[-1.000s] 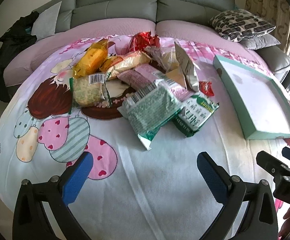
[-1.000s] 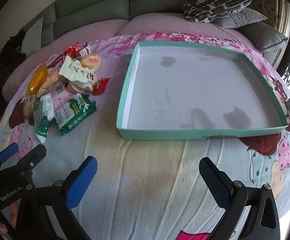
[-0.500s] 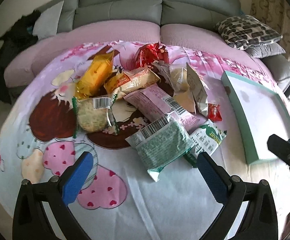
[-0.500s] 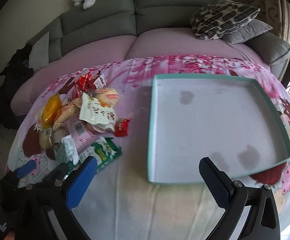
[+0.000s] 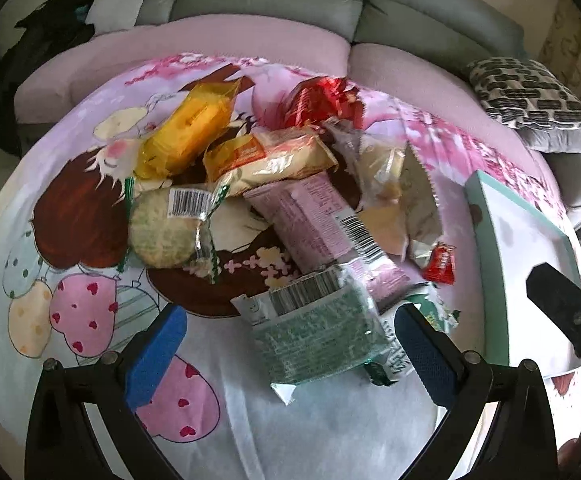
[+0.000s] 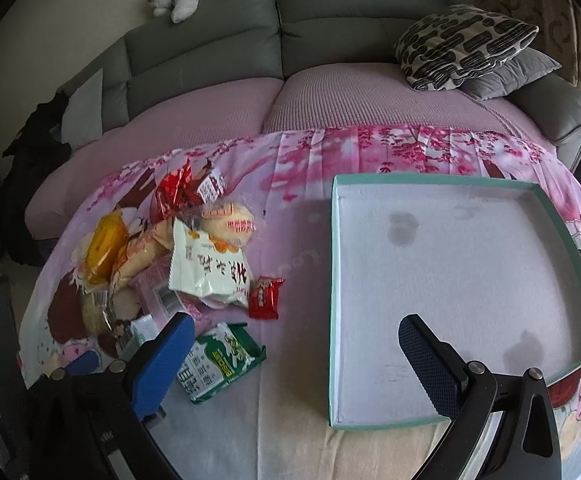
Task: Organize snacks
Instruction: 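Grasp the green wrapped biscuit pack with the left tool while the right tool grasps the green-white BISCUIT pack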
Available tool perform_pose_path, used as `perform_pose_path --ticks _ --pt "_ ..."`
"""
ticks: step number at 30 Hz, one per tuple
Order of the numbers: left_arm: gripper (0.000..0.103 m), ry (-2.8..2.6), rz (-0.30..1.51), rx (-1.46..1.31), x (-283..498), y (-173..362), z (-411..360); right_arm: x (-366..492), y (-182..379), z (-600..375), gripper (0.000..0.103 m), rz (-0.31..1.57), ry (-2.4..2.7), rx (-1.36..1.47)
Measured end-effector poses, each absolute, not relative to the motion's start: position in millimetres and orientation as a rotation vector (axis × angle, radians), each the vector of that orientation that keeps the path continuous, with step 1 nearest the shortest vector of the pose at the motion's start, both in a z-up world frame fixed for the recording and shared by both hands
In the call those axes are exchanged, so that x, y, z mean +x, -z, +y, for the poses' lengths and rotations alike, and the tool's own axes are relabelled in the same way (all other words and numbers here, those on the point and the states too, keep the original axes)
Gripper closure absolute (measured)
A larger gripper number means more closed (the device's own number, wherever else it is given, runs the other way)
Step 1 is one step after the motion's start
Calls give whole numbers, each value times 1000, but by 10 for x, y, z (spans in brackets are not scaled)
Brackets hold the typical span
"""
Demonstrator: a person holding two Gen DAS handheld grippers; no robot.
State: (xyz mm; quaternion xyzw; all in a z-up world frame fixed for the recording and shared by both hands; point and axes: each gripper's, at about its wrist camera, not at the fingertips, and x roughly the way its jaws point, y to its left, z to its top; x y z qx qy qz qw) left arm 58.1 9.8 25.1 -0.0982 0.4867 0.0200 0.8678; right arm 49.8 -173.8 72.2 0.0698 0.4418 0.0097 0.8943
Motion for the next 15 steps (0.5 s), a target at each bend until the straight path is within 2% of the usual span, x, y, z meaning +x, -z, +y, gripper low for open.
perform_pose_path --ticks 15 --pt "0 -182 1048 -259 411 -114 598 425 -527 -1256 0 948 -143 -35"
